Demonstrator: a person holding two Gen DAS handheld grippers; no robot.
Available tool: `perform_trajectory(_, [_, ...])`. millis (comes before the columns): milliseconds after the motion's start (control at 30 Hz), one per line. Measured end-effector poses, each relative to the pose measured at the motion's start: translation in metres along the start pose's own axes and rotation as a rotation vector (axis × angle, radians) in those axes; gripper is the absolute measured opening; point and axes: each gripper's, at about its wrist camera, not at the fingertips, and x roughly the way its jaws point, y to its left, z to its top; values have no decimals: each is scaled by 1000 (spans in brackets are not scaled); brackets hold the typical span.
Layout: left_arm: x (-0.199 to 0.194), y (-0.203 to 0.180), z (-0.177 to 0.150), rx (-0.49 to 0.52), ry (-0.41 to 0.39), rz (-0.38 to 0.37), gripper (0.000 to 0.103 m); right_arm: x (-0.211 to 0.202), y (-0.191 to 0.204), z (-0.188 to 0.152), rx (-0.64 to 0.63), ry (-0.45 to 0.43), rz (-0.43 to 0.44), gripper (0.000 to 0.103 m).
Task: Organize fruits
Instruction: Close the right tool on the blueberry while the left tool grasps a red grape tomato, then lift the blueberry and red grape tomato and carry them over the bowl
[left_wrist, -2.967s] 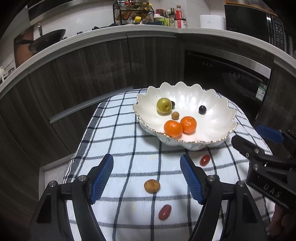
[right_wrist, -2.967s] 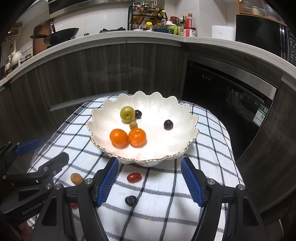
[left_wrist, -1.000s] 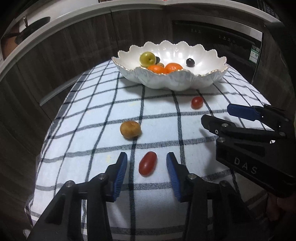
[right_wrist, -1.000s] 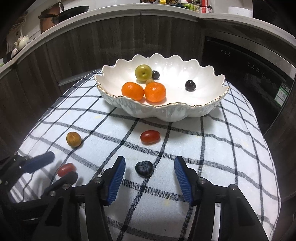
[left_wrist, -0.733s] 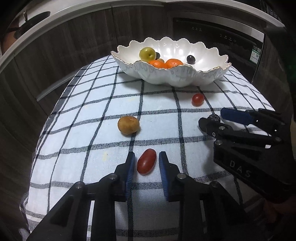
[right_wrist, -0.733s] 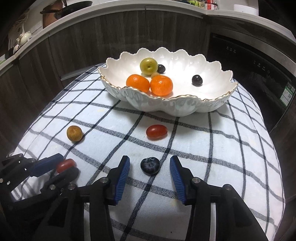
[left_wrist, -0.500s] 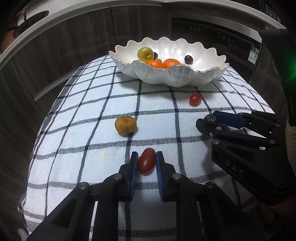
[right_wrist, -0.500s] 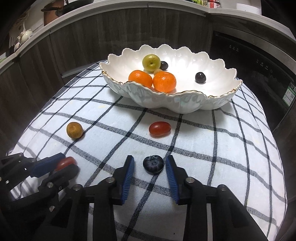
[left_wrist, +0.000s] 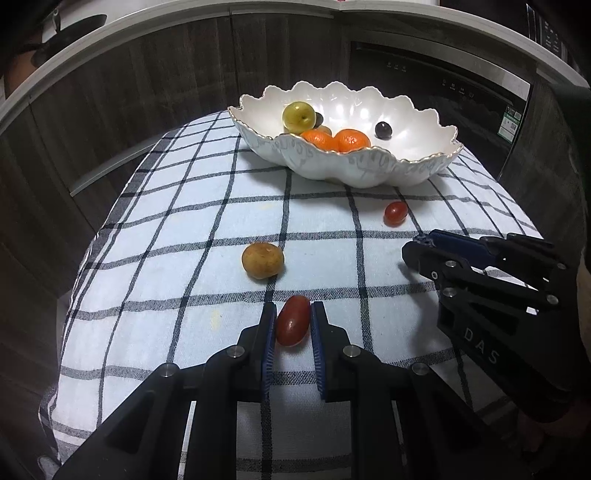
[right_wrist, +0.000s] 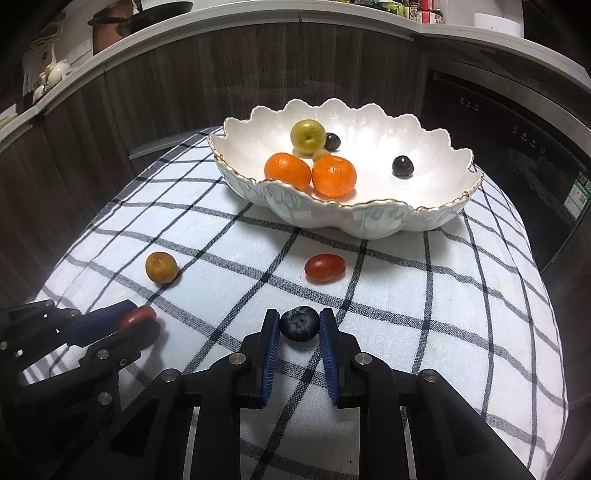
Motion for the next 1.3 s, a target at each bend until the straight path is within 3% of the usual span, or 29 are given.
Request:
perform_trajectory(633, [-28, 7, 32, 2, -79, 30, 20, -32, -6, 26, 25, -86, -5, 24])
perform_trajectory(1300, [-46, 15, 103, -58, -175, 16, 20, -66, -30, 90, 27, -224, -72, 24])
